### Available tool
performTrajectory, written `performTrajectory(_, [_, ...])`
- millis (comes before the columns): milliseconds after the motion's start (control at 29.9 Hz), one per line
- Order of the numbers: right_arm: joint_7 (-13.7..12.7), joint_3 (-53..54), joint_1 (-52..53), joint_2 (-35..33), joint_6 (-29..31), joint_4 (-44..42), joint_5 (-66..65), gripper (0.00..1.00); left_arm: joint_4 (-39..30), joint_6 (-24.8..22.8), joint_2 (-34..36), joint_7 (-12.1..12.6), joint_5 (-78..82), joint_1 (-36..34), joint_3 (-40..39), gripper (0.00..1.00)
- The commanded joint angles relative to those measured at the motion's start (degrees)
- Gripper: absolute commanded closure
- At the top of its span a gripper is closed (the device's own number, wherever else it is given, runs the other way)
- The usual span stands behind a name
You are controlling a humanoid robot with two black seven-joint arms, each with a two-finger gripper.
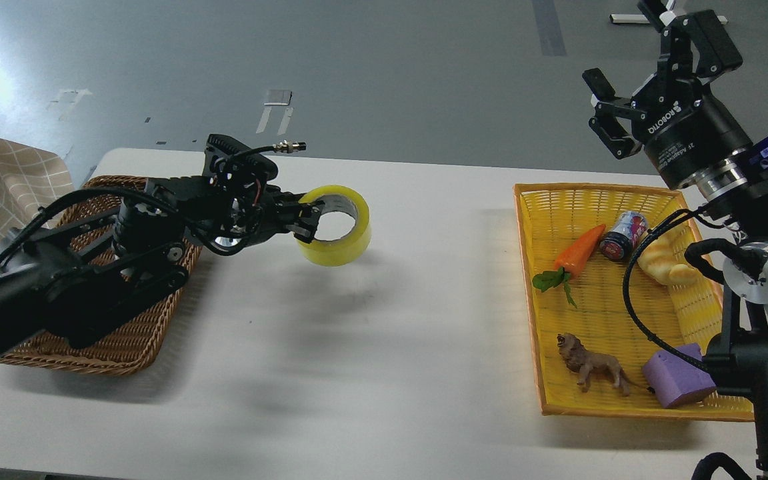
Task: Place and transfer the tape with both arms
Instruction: 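Carry the tape roll with the left gripper over the wicker basket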
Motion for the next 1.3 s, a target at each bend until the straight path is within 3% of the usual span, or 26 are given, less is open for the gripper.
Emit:
performTrajectory(0, [-0.01,-0.09,0.0,0.0,0.0,-0.02,0.08,0.01,-0.58,0.0,6.32,-1.41,-2.03,-0.49,-0.29,1.0])
performTrajectory(167, [-0.01,-0.18,0.0,0.0,0.0,-0.02,0.08,0.01,-2.78,0.14,15.1,-1.77,-2.12,-0.23,-0.73,1.0])
performTrajectory(301, [-0.01,-0.35,-0.09,0.0,0.0,-0.1,-0.01,0.01,-2.52,1.1,21.44,-5.27,-5.27,-0.14,-0.73,1.0])
performTrajectory(468, [0.17,-2.2,-0.35,0.0,0.0,-0.37,-0.01,0.01,-2.52,2.95,28.48,-6.42,-7.75,0.56,0.24,1.0])
performTrajectory(568, [0.17,-3.25,-0.53,0.0,0.0,-0.37,-0.01,0.01,-2.26,3.04,32.08,-8.87,-8.19,1.0,0.33,1.0])
performTrajectory(702, [0.17,-3.69,-0.53,0.0,0.0,-0.28,-0.01,0.01,-0.85,3.48,32.71,-11.87,-8.63,2.84,0.33,1.0])
performTrajectory(936, [0.17,-3.7,-1.32,0.0,0.0,-0.19,-0.01,0.01,3.36,10.59,32.01,-13.27,-8.63,11.1,0.24,1.0])
performTrajectory(1036, [0.17,-3.7,-1.67,0.0,0.0,-0.1,-0.01,0.01,6.61,10.95,30.52,-15.82,-8.63,11.72,0.33,1.0])
performTrajectory(1270, [0.17,-4.4,-2.38,0.0,0.0,0.16,-0.01,0.01,14.26,13.49,26.03,-18.72,-8.36,13.74,0.68,1.0])
